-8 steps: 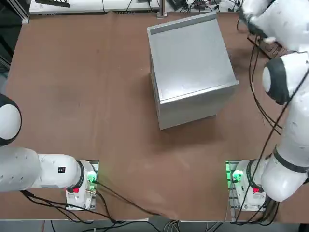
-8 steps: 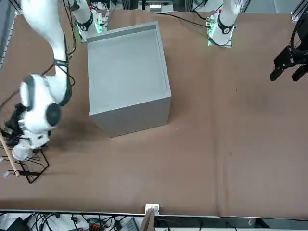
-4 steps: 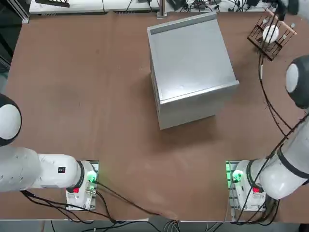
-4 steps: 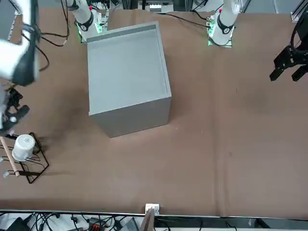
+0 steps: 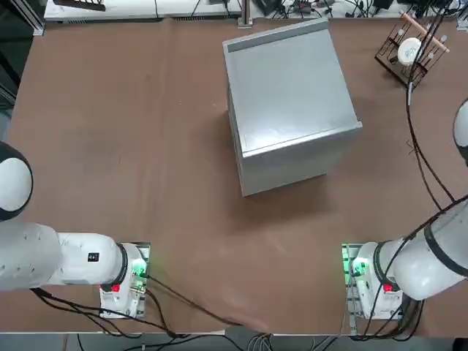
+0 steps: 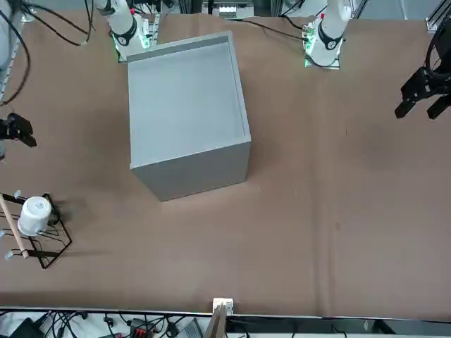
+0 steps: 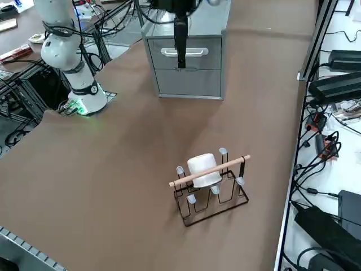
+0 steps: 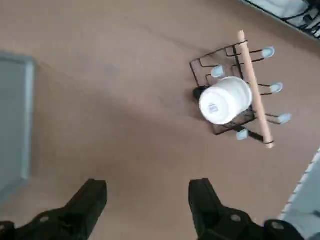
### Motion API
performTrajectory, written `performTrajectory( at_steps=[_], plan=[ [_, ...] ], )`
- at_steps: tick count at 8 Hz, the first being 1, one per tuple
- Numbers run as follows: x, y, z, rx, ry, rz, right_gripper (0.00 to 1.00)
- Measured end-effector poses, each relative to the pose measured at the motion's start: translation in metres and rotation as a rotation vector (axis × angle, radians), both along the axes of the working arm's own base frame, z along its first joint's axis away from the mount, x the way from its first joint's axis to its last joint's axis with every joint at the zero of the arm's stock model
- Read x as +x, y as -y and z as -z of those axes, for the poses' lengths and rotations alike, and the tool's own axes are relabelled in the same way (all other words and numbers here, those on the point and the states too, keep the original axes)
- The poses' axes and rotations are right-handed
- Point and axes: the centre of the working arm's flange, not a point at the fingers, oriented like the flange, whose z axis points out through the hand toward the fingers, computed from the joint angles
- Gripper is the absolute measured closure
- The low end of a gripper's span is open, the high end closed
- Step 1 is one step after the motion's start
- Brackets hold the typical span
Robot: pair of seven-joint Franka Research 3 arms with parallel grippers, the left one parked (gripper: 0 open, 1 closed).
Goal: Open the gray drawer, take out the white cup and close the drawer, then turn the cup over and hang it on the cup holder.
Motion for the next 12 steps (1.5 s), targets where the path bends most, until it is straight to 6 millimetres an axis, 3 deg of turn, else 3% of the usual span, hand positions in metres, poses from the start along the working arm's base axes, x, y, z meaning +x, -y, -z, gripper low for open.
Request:
performTrajectory(
  at_steps=[2, 4, 9, 12],
  plan=[
    [-0.017, -0.013, -0.031, 0.125, 0.011, 0.175, 0.0],
    [-0.028, -0.015, -0.049, 0.161, 0.02, 0.226, 0.0],
    [-0.033, -0.013, -0.053, 0.169, 0.014, 0.242, 0.0],
    [-0.042, -0.026, -0.052, 0.15, 0.004, 0.257, 0.0]
  ],
)
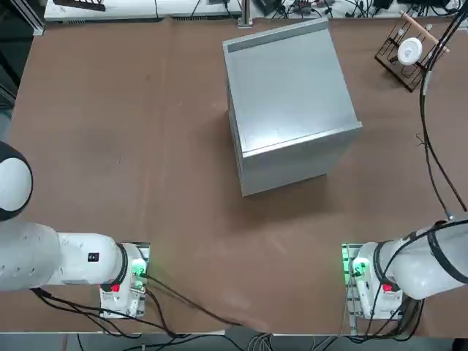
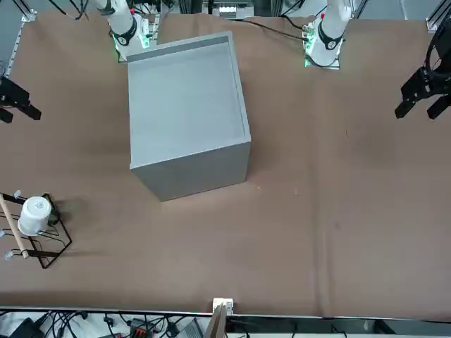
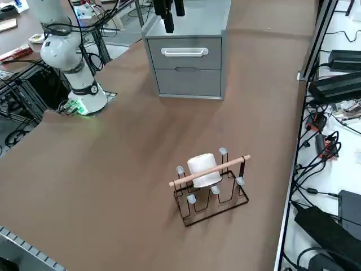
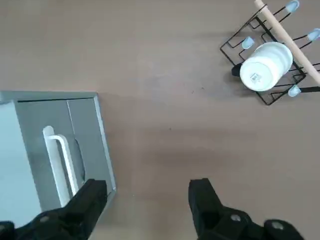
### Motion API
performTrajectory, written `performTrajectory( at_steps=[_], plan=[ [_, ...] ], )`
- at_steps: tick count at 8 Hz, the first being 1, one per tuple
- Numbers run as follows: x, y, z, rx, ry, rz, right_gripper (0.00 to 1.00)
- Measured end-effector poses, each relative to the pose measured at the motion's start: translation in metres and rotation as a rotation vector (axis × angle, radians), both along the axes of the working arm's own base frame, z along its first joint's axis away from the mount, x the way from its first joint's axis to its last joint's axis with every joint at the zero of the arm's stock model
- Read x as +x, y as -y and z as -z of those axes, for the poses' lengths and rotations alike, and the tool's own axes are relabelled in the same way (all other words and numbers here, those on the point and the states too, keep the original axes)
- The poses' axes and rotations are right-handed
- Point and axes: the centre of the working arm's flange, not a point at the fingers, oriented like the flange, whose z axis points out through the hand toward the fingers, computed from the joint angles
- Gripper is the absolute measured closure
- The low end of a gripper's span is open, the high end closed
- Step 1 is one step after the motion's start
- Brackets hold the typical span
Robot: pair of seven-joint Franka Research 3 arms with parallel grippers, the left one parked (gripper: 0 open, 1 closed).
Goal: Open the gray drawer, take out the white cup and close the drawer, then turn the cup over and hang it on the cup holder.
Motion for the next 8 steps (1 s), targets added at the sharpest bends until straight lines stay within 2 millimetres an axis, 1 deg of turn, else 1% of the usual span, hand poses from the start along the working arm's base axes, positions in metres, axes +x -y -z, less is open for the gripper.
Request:
performTrajectory(
  at_steps=[4, 6, 8],
  plan=[
    [-0.026, -0.016, 0.001, -0.025, -0.018, -0.032, 0.0],
    [-0.031, -0.026, 0.004, -0.043, -0.029, -0.02, 0.0],
    [-0.031, -0.037, 0.006, -0.045, -0.037, 0.013, 0.0]
  ],
)
